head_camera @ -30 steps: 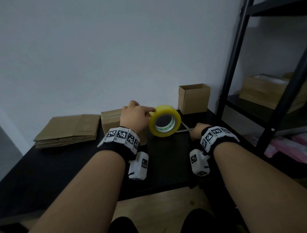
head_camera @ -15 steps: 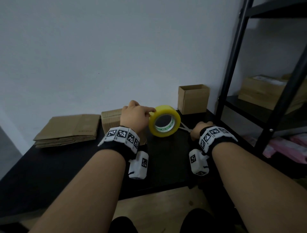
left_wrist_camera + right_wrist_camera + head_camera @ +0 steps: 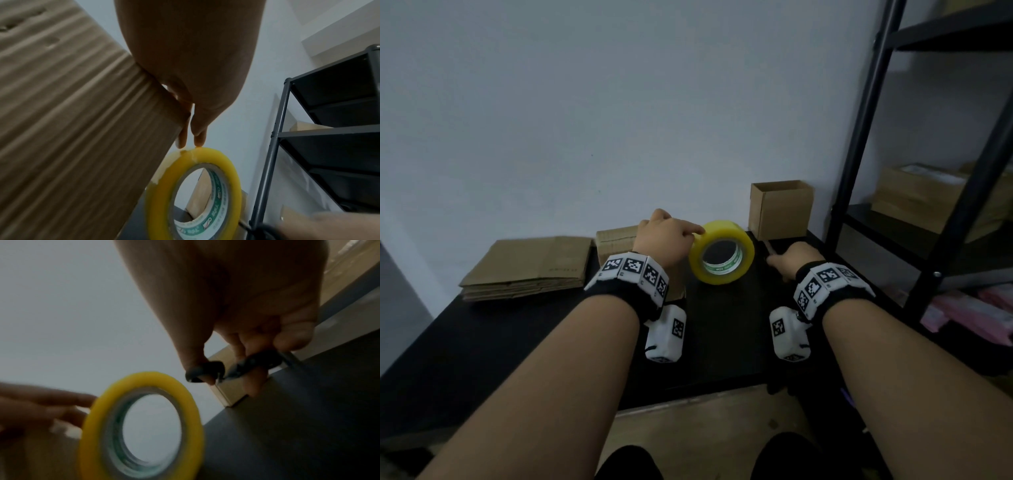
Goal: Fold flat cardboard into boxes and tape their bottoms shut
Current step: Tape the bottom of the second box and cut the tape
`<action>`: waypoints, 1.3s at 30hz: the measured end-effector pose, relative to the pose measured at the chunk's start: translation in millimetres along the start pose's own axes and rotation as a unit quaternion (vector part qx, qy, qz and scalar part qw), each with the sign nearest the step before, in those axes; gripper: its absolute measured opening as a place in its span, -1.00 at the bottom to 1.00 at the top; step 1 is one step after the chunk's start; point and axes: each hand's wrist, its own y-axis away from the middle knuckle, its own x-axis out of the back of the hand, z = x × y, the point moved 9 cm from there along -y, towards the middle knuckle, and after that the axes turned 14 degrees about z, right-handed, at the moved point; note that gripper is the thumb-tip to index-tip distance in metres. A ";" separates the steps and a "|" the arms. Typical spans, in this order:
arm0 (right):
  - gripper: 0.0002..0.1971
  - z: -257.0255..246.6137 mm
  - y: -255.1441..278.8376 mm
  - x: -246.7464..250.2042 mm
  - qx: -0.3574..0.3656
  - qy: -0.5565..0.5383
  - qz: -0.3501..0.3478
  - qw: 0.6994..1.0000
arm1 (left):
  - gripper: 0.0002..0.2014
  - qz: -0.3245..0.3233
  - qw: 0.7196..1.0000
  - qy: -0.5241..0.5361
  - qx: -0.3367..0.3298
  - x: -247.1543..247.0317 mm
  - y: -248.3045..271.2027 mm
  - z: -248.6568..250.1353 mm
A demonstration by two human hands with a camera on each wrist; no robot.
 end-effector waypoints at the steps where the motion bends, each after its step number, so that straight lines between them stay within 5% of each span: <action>1: -0.59 -4.3 0.9 3.6 -0.004 -0.044 0.005 0.999 | -0.61 -0.008 1.000 0.007 0.007 -0.1 -0.4 -1.3; 6: -0.74 -22.0 9.0 21.9 -0.019 -0.257 0.030 0.966 | -0.65 0.012 0.995 0.099 0.009 16.5 -2.2 4.4; 11: -0.57 -50.6 32.3 13.3 -0.008 -0.389 -0.045 0.920 | -0.66 0.049 0.993 0.099 0.036 37.7 3.7 -3.6; 22: -0.21 -73.8 114.7 -19.0 0.017 -0.340 -0.334 0.879 | -0.66 0.037 0.998 0.049 -0.001 41.7 25.4 -7.9; 29: -0.24 -69.3 131.0 -22.8 0.016 -0.332 -0.390 0.859 | -0.67 0.024 0.998 0.059 0.007 42.7 25.9 -7.7; 39: -0.23 -94.1 119.0 -47.1 -0.014 -0.374 -0.374 0.849 | -0.70 0.035 0.995 0.092 0.015 41.3 21.0 -16.0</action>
